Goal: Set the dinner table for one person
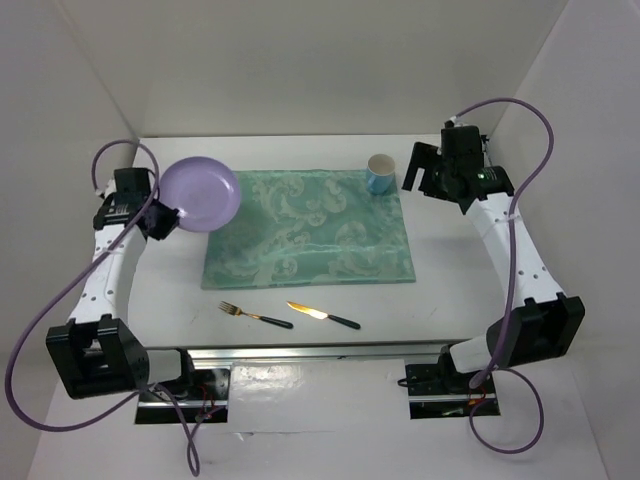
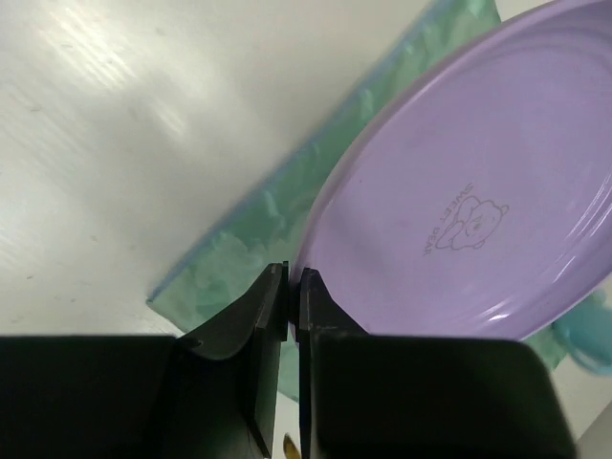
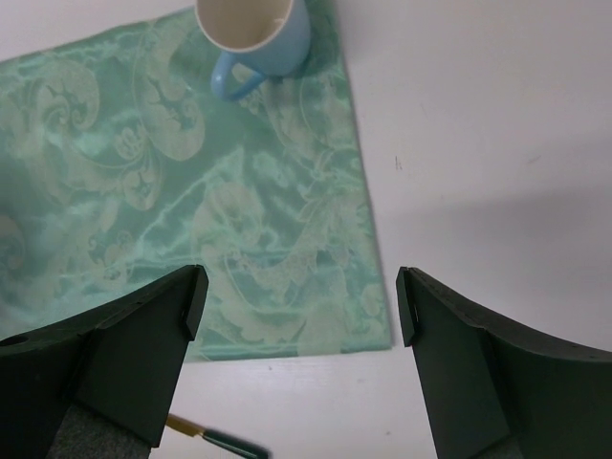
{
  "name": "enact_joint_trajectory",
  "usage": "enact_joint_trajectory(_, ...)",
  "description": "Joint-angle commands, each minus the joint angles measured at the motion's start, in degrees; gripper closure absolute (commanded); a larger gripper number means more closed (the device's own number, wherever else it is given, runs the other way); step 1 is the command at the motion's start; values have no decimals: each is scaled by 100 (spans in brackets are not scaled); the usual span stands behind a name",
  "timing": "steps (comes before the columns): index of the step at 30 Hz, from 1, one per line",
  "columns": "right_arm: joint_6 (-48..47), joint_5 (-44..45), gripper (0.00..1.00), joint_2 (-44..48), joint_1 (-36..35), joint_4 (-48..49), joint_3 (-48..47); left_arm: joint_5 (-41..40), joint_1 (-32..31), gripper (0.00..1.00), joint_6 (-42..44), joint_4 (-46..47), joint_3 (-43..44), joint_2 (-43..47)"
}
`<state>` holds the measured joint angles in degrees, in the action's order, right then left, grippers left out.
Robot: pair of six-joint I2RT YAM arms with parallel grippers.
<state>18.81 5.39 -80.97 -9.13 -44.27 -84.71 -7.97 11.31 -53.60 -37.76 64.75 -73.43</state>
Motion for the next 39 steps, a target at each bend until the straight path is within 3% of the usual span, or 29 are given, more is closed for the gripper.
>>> enact_joint_trajectory(1, 53, 103, 7, 318, -28, -73, 305, -91, -532, 100, 131, -108, 388, -285)
enact_joint_trajectory(4, 53, 155, 7, 467, 42, -126, 498, -91, -1461, 100, 79, -57, 888, -961)
enact_joint_trajectory(9, 53, -10, 7, 827, 235, -178, 884, -38, -2210, 100, -124, 5, 1424, -2051)
enact_joint_trajectory(19, -132, -644, 7, 1381, 236, -231, 1869, -56, -2871, 100, -317, 189, 2217, -3633)
enact_joint_trajectory(24, -264, -1126, 7, 1435, 236, -231, 2212, 146, -3073, 100, -317, 558, 2016, -3696)
enact_joint_trajectory(28, -439, -1567, 9, 1364, -176, -100, 2327, 278, -3187, 100, -379, 559, 2067, -3942)
enact_joint_trajectory(32, -387, -1304, 16, 1181, -1438, 444, 2581, 331, -3301, 100, -379, 446, 2260, -4205)
enact_joint_trajectory(33, -387, -1164, 16, 1102, -1660, 498, 2582, 331, -3302, 97, -309, 358, 2322, -4276)
enact_joint_trajectory(34, -387, -1093, 16, 1014, -1880, 498, 2582, 331, -3302, 85, -309, 261, 2375, -4337)
enact_joint_trajectory(35, -326, -971, 16, 909, -2082, 498, 2582, 253, -3302, 61, -309, 156, 2428, -4390)
enact_joint_trajectory(39, -264, -539, 31, 233, -3180, 682, 2696, 24, -3372, 24, -177, -100, 2490, -4277)
